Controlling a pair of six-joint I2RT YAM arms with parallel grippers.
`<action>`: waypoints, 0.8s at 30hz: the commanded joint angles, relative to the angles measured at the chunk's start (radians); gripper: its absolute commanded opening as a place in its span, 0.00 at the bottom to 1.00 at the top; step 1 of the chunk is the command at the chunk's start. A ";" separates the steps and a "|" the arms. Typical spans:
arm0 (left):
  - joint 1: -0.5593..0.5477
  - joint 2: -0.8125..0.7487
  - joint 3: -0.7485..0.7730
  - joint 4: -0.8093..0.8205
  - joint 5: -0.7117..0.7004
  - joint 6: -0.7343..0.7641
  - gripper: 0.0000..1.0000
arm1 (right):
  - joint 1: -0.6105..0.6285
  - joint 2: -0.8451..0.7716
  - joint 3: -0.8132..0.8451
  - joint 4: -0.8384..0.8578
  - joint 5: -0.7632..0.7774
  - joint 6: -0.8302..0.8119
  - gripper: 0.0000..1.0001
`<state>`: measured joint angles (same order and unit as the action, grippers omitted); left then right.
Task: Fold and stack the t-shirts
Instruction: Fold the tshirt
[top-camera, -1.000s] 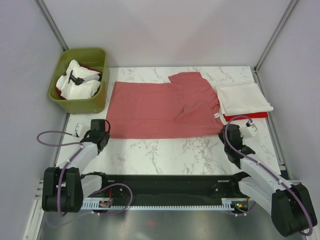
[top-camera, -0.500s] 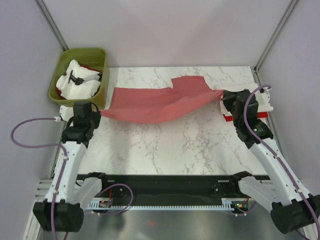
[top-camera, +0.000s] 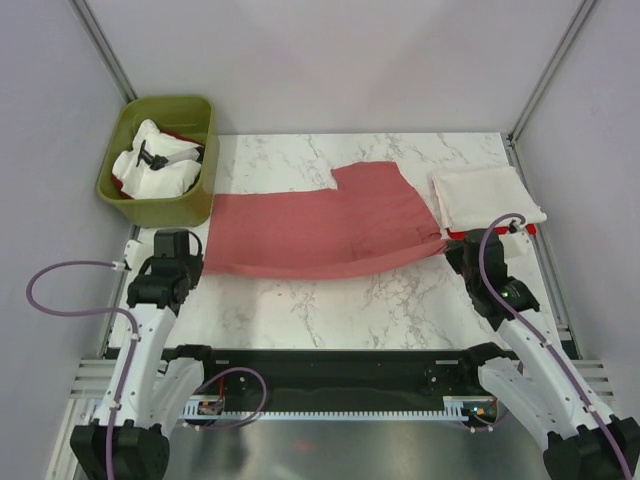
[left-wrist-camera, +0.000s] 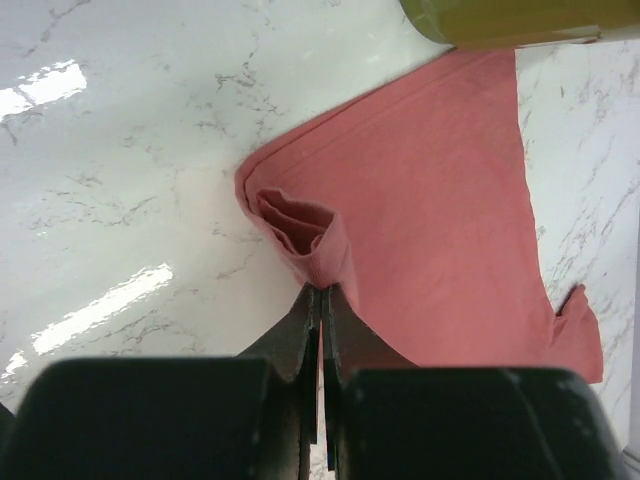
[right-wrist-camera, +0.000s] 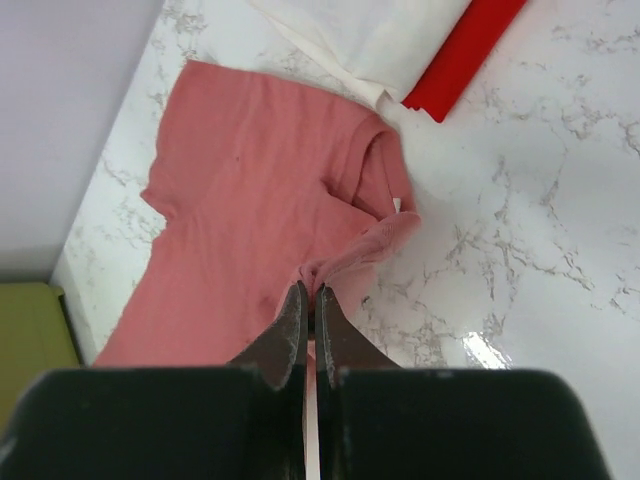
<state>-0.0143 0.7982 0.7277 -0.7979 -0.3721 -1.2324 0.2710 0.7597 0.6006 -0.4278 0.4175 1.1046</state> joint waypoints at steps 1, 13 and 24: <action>0.005 -0.062 -0.057 -0.021 -0.073 0.022 0.02 | -0.006 -0.043 -0.008 -0.040 0.003 -0.003 0.00; 0.005 -0.237 -0.263 -0.032 0.045 -0.038 0.64 | -0.006 -0.316 -0.191 -0.140 -0.017 0.005 0.68; 0.004 -0.168 -0.065 0.009 0.047 0.172 0.98 | -0.003 0.143 0.097 0.017 -0.239 -0.379 0.58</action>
<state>-0.0143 0.5732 0.5720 -0.8368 -0.3267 -1.1866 0.2646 0.7540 0.5934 -0.4988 0.2893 0.8875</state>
